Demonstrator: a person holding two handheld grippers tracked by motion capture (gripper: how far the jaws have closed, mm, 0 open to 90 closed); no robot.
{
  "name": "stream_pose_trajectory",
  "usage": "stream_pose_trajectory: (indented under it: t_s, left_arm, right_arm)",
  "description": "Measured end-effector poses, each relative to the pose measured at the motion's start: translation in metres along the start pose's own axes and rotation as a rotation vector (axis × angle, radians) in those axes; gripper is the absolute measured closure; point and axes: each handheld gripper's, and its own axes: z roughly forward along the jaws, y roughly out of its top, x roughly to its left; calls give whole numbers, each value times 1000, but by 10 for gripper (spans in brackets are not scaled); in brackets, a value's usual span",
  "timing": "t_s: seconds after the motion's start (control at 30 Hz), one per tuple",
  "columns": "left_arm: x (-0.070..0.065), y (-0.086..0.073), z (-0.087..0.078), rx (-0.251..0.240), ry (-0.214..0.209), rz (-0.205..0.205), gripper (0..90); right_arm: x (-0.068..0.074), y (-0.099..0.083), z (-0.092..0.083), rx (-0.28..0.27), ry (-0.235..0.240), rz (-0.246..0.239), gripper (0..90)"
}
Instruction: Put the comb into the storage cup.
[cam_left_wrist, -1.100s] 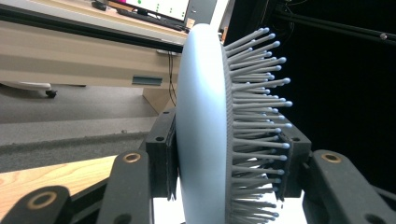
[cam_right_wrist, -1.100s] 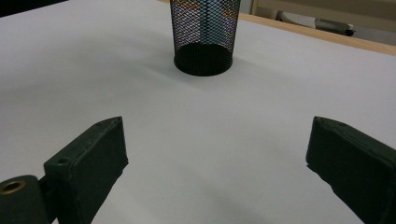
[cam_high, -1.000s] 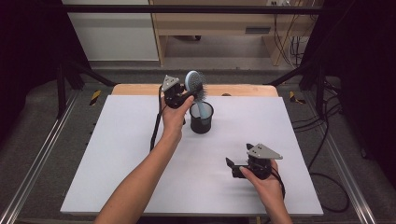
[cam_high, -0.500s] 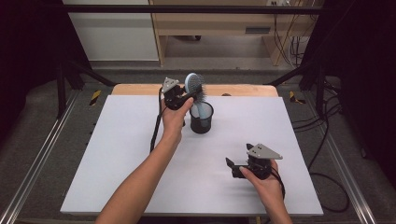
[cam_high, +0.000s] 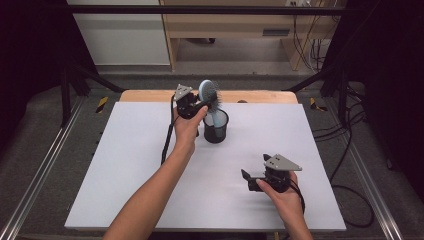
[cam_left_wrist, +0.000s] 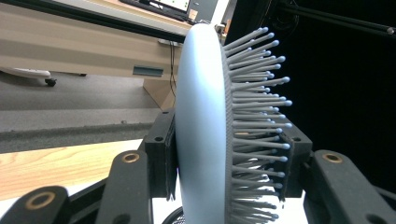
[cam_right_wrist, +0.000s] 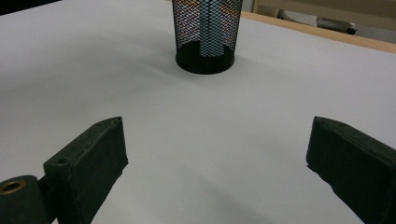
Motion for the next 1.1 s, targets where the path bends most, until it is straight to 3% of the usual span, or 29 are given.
stream_pose_trajectory:
  t_s: [1.1]
  left_arm:
    - [6,-4,-2,15,11,-8,475]
  right_arm:
    - [1,0,1,7,5,5,54]
